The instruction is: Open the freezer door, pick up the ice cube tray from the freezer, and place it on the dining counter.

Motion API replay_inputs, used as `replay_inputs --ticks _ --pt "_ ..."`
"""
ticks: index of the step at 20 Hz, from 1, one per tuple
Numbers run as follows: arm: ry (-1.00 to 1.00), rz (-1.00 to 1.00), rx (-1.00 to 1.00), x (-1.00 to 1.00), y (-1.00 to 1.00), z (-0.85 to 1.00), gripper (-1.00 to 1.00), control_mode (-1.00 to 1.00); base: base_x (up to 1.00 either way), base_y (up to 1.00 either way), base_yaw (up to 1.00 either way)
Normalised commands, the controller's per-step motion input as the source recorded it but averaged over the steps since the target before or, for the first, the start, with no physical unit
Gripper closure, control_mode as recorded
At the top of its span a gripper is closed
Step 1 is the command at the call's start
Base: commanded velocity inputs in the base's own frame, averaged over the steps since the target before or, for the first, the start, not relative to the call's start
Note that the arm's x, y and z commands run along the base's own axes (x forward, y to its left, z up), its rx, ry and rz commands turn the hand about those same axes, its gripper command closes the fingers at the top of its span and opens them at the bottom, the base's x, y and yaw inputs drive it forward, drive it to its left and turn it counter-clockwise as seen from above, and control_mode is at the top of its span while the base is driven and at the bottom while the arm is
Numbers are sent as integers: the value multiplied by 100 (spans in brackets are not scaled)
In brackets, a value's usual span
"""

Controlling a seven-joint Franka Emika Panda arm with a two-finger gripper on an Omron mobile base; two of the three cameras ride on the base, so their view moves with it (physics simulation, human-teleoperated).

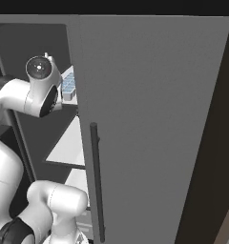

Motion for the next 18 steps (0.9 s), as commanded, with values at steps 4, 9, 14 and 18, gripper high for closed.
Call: replay_inputs --ticks 4,9,14,18 --pt "6 0 0 0 0 -3 -100 -100 0 0 0" --pt "3 0 0 3 0 -11 -100 -100 0 0 0" --pt "1 0 0 16 0 -15 -100 -100 0 0 0" --pt "0 0 0 19 0 -14 -100 -100 0 0 0"
